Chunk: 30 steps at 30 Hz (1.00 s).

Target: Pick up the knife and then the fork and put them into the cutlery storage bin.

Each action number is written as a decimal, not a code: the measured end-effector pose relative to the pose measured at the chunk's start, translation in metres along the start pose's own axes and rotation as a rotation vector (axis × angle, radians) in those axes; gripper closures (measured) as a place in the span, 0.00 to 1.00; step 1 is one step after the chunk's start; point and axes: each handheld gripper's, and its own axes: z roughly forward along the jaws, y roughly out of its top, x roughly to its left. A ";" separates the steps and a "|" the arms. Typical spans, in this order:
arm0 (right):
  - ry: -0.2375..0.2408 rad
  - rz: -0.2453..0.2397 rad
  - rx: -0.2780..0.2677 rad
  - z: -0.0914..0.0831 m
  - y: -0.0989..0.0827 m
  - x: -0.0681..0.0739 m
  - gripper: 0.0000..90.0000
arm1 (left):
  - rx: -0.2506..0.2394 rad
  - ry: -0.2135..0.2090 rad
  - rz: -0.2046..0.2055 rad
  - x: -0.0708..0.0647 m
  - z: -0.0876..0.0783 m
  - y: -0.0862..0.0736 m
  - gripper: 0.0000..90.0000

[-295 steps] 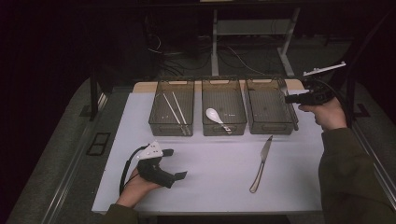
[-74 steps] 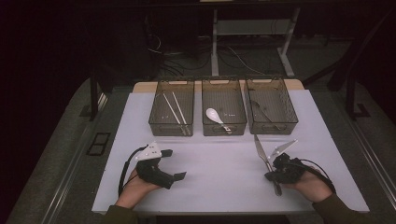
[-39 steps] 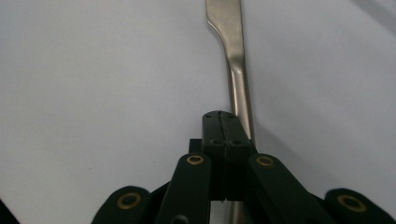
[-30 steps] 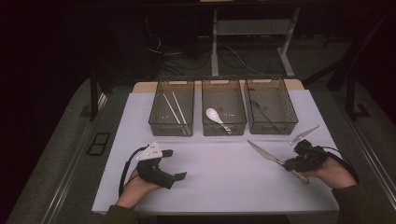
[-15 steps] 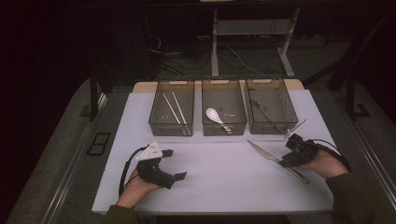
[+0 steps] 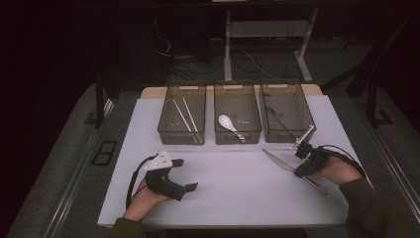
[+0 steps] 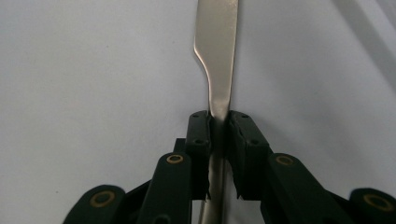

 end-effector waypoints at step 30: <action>0.016 0.038 -0.003 -0.002 -0.003 -0.003 0.88 | -0.002 -0.001 0.003 0.000 0.000 0.000 0.00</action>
